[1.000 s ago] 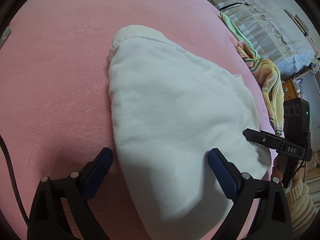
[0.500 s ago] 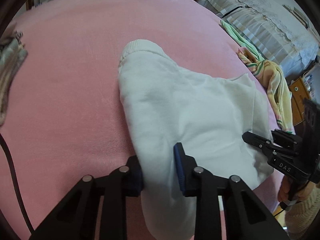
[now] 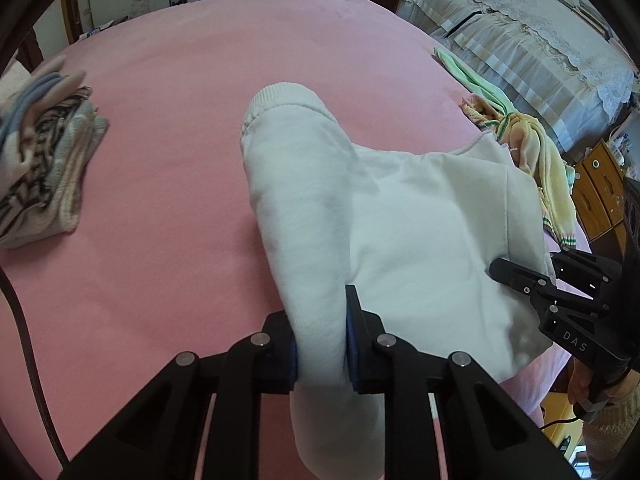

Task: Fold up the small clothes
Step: 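Grasp the folded sweatshirt with both tools and lift it off the bed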

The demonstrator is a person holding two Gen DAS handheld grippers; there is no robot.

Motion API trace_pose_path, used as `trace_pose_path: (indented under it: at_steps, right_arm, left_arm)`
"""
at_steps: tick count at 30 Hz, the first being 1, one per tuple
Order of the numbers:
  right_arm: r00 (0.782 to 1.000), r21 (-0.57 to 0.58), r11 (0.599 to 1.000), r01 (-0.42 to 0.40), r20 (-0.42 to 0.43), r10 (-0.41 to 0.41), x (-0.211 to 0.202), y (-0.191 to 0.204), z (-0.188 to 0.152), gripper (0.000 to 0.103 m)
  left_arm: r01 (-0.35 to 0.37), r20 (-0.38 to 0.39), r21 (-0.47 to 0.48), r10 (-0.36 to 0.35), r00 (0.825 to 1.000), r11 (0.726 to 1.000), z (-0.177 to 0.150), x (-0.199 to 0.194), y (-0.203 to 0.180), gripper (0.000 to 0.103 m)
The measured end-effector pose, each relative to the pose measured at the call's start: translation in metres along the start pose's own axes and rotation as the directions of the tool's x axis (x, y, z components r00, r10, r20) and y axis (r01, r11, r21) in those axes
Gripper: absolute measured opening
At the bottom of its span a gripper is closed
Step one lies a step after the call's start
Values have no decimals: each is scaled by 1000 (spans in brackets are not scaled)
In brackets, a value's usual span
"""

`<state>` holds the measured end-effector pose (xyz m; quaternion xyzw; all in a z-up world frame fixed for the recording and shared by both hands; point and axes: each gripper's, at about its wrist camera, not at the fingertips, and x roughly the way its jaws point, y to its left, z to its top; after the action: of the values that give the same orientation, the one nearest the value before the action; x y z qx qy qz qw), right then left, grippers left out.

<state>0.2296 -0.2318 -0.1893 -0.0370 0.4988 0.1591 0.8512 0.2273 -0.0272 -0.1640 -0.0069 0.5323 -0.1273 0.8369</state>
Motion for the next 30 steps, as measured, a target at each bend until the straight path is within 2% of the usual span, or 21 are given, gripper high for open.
trace_pose_path:
  at_steps: [4, 9, 15, 19, 21, 23, 26, 30]
  right_arm:
    - [1000, -37, 999, -26, 14, 26, -22, 32, 9, 20]
    - [995, -81, 994, -71, 65, 76, -50, 87, 48, 20]
    - [979, -132, 981, -143, 126, 160, -68, 172, 140, 20]
    - [970, -149, 973, -177, 141, 198, -60, 235, 212, 20]
    - [965, -145, 971, -192, 153, 214, -52, 267, 244, 20]
    - [960, -139, 969, -204, 165, 226, -41, 294, 270, 20]
    - [956, -117, 971, -209, 184, 228, -17, 327, 308, 20]
    - [953, -67, 969, -236, 180, 244, 22, 354, 344, 20]
  left_arm:
    - [-43, 24, 11, 42, 999, 999, -7, -45, 17, 16]
    - [-109, 82, -1, 109, 991, 994, 5, -112, 63, 16]
    - [-238, 146, -46, 243, 959, 970, 43, -203, 149, 16]
    - [-331, 153, -94, 342, 927, 939, 79, -247, 217, 16]
    - [-382, 151, -105, 394, 906, 918, 99, -259, 252, 16]
    - [-400, 153, -131, 417, 896, 907, 117, -263, 283, 16]
    - [-413, 143, -168, 437, 888, 895, 144, -255, 334, 16]
    - [-423, 112, -178, 445, 889, 889, 169, -221, 384, 16]
